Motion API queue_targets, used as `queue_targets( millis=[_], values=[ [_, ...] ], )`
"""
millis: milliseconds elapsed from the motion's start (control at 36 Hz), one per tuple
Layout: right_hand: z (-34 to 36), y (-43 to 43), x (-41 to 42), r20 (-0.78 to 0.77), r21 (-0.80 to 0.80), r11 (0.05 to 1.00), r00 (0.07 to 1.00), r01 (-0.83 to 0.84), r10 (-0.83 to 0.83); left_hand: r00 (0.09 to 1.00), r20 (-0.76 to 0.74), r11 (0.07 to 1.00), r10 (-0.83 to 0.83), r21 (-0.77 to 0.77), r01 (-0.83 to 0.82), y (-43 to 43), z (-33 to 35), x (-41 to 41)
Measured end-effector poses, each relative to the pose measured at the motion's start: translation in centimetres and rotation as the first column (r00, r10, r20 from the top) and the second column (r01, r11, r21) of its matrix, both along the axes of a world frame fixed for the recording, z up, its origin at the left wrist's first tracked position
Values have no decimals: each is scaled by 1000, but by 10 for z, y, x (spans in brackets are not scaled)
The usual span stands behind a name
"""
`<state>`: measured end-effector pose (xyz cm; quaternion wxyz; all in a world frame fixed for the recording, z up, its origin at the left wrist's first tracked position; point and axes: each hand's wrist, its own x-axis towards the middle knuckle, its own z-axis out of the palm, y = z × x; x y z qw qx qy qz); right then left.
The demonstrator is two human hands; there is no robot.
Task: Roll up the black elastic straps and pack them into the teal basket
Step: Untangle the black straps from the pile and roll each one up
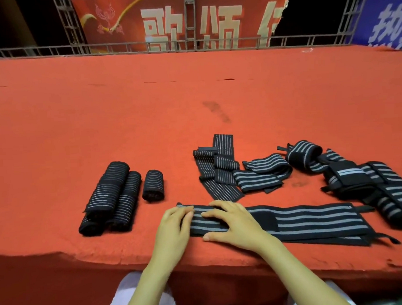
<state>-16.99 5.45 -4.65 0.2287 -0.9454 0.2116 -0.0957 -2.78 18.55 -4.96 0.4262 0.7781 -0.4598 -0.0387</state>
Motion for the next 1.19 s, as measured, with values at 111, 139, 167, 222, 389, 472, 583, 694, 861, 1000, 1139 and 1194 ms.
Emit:
queue_targets(
  millis=[111,139,167,222,389,472,583,694,861,1000,1139,1194],
  values=[
    [-1,-1,-2,2,-10,1000,1000,13,-13,979,-205,1000,-4,-3,3,2,5,12],
    [-2,-1,-2,3,-13,1000,1000,14,-14,970,-242,1000,20,-19,-25,2,6,12],
    [-2,0,-2,7,-14,1000,1000,14,-14,963,-264,998,55,-20,-63,2,6,12],
    [-4,0,-2,22,-8,1000,1000,16,-16,948,-290,990,134,5,-139,0,1,13],
    [-8,-2,-1,59,6,999,998,32,-32,949,-226,974,221,104,-202,-7,-3,6],
    [-7,-1,0,63,6,1000,998,24,-25,961,-181,977,211,62,-203,-11,4,-7],
    [1,-2,-7,47,3,1000,999,-5,5,987,-49,986,156,-50,-158,-14,1,-17],
    [7,-13,-27,-26,-69,998,1000,15,-17,993,92,993,73,-96,-64,-15,-2,-22],
    [0,-28,-50,31,4,999,998,52,-53,991,99,985,-91,-139,104,-24,-2,-32],
    [-9,-25,-51,108,-3,995,990,97,-96,983,12,980,-184,-81,184,-29,0,-39],
    [-12,-25,-52,129,-5,994,986,107,-106,963,-218,986,-161,-75,148,-29,7,-27],
    [-13,-24,-51,140,5,994,984,111,-110,944,-314,995,-98,-46,88,-28,8,-27]
  ],
)
